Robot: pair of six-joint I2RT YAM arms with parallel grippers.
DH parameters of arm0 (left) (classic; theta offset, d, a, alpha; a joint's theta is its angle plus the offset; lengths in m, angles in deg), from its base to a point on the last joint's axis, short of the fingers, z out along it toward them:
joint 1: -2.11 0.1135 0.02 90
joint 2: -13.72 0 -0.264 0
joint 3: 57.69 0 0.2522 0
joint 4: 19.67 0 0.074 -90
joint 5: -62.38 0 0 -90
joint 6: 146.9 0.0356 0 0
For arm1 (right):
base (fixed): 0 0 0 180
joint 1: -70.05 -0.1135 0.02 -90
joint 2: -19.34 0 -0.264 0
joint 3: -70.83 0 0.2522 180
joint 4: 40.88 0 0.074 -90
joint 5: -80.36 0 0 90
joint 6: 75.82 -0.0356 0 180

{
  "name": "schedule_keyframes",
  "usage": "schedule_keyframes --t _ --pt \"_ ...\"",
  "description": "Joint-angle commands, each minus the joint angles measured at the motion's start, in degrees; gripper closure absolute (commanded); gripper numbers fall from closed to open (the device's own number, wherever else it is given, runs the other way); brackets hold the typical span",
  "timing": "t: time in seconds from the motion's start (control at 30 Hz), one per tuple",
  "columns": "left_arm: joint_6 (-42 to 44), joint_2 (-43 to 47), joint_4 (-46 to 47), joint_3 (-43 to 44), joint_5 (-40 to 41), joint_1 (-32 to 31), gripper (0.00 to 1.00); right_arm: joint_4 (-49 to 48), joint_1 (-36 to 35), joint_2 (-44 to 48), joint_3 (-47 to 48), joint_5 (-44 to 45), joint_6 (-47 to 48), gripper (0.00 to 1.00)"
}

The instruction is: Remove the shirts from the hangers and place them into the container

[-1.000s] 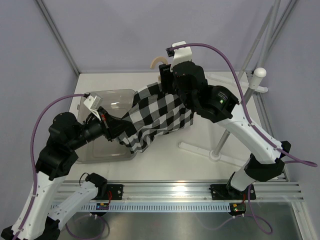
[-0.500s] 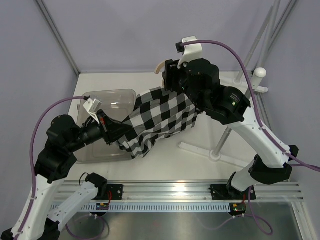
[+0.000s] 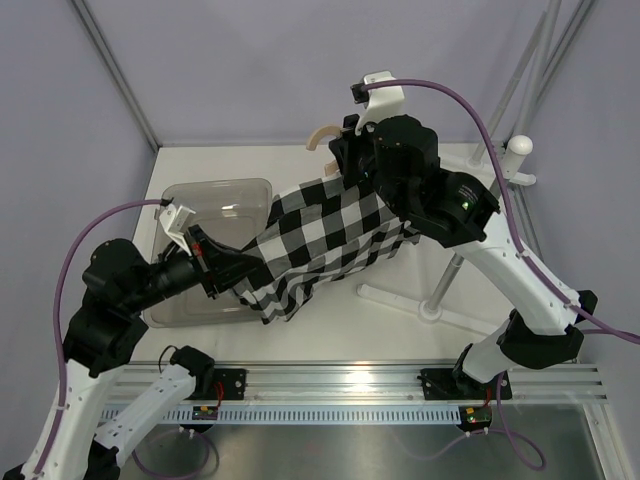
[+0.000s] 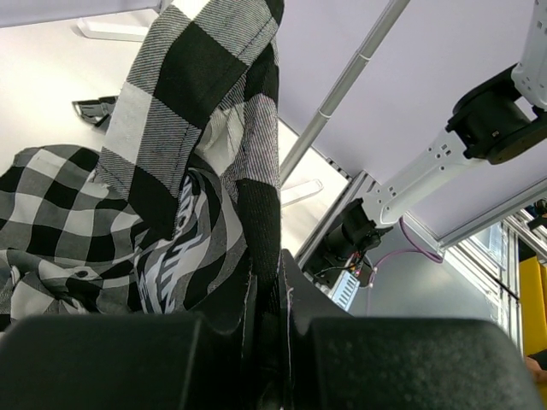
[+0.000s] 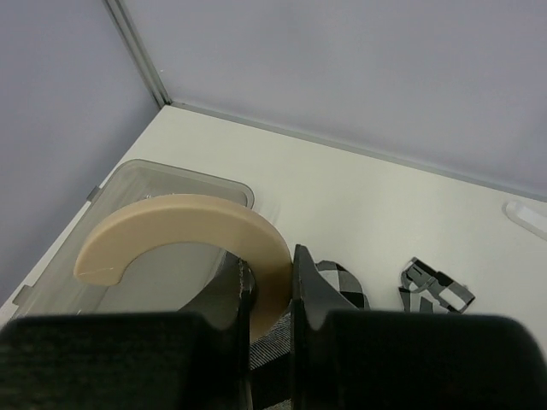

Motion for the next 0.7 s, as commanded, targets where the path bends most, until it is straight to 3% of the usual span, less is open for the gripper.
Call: schedule_keyframes --t 0.0,0.07,0.1,0.2,0.47,0.67 --pt "-0.9 0.2 7.2 0.4 -2.6 0.1 1.00 -2.2 0.3 1.1 1.1 -1.6 -1.0 1.00" --pt "-0.6 -0.1 6.6 0.2 -0.9 0.1 0.87 -1.2 0.3 0.5 2.1 -1.5 -1.2 1.00" --pt "-0.4 -0.2 5.9 0.0 0.3 0.2 0.68 -0.6 0.3 0.3 3.4 -1.5 -1.2 1.00" --pt "-0.1 0.2 4.9 -1.6 3.3 0.1 0.45 0.0 0.3 -0.1 5.1 -1.4 -0.3 1.00" --pt "0.7 2.4 2.1 -8.5 4.6 0.1 0.44 5.0 0.3 -3.2 13.5 7.5 5.5 1.00" --pt "2.8 3.6 -3.8 -7.9 8.1 0.2 0.60 1.9 0.4 -2.2 10.3 18.2 12.5 1.00"
